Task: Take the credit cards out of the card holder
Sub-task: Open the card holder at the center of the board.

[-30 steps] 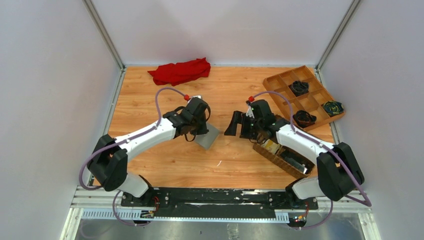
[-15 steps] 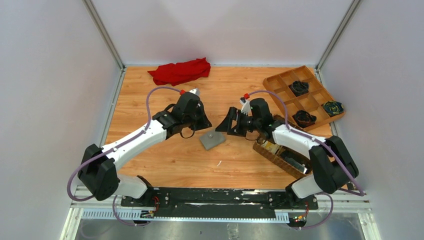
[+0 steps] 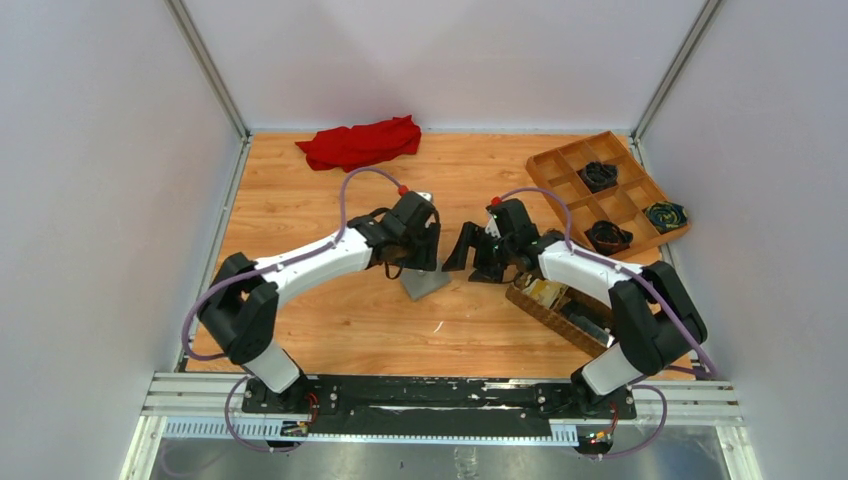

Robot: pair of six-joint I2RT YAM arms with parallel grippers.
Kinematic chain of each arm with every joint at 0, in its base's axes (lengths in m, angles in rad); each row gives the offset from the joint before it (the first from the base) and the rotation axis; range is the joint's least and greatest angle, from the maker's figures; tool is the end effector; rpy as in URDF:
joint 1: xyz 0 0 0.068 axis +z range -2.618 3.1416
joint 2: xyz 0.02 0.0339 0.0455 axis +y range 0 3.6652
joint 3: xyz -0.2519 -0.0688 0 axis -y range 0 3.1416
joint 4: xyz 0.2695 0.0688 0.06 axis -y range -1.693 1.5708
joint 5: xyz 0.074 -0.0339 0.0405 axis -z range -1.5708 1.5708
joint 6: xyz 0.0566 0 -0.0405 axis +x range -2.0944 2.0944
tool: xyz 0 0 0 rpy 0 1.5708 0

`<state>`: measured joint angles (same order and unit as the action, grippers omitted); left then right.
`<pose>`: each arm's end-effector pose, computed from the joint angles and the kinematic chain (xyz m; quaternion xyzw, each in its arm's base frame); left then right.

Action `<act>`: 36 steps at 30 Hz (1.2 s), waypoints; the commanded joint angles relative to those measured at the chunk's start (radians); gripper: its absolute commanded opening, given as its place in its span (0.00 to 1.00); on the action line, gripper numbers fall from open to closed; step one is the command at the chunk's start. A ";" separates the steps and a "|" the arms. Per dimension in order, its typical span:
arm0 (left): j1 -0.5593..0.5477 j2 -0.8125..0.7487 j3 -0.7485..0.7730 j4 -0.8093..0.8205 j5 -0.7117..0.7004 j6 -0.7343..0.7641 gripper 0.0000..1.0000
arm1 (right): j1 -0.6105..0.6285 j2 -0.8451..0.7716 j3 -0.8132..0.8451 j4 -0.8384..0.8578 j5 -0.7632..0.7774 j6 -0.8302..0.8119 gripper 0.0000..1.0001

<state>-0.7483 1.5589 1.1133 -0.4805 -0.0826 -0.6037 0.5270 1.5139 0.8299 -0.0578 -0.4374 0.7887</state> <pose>0.2702 -0.2445 0.1991 0.0554 0.9462 -0.1675 0.2714 0.2860 0.1941 0.1566 0.0300 0.8973 0.3975 0.1897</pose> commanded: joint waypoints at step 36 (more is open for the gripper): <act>-0.066 0.367 0.177 -0.120 -0.193 0.214 0.14 | -0.021 0.022 0.001 -0.081 0.076 0.009 0.84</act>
<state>-0.8085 1.8740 1.2819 -0.5720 -0.2436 -0.3920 0.5205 1.5234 0.8196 -0.1207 -0.3656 0.7963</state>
